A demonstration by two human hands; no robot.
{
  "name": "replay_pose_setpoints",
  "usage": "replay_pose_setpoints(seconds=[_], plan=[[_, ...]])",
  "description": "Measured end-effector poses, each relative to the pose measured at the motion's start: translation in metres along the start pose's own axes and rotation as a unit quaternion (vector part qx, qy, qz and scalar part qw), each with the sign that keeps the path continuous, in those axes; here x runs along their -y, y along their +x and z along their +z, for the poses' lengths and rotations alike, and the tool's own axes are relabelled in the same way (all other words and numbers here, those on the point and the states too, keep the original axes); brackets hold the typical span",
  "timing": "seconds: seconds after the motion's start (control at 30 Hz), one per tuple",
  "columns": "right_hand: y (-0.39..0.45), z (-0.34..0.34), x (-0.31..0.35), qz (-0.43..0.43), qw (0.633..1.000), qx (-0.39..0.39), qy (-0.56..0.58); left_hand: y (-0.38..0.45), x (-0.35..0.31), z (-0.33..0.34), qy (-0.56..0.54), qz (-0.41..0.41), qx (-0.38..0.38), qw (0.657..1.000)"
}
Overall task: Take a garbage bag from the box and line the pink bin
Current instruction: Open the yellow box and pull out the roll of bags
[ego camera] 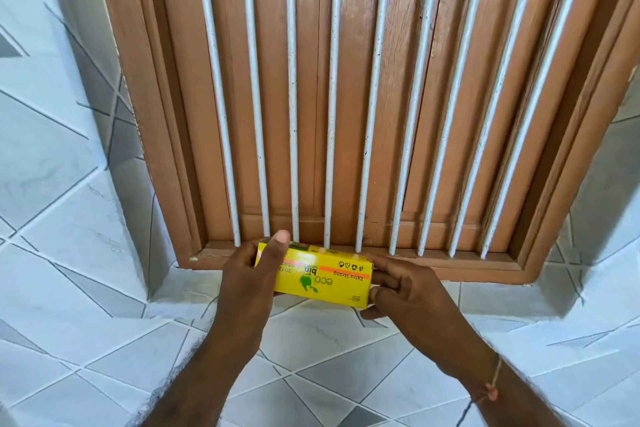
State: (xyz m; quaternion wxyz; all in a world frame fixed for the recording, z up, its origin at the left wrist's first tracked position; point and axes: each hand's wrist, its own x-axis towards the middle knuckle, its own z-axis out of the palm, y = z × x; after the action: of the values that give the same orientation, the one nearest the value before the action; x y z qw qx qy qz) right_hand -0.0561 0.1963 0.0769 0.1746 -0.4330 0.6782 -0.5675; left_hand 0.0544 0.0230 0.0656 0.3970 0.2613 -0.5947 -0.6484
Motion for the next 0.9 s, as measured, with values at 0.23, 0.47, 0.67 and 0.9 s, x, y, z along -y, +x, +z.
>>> replay_pose_setpoints(seconds=[0.23,0.47,0.67,0.9], plan=[[0.001,0.003,0.005,-0.009,1.0,-0.005,0.009,-0.005,-0.014,0.0,0.014,0.018,-0.001,1.0],[0.003,0.013,0.001,-0.012,0.998,-0.013,-0.063,-0.008,-0.017,-0.004,0.071,0.05,-0.006,0.996],[0.003,0.021,-0.002,-0.028,0.995,-0.042,-0.083,-0.011,-0.02,-0.003,0.096,0.07,-0.019,0.993],[0.001,0.031,-0.006,-0.051,0.99,-0.08,-0.103,-0.014,-0.021,-0.005,0.08,0.046,-0.02,0.996]])
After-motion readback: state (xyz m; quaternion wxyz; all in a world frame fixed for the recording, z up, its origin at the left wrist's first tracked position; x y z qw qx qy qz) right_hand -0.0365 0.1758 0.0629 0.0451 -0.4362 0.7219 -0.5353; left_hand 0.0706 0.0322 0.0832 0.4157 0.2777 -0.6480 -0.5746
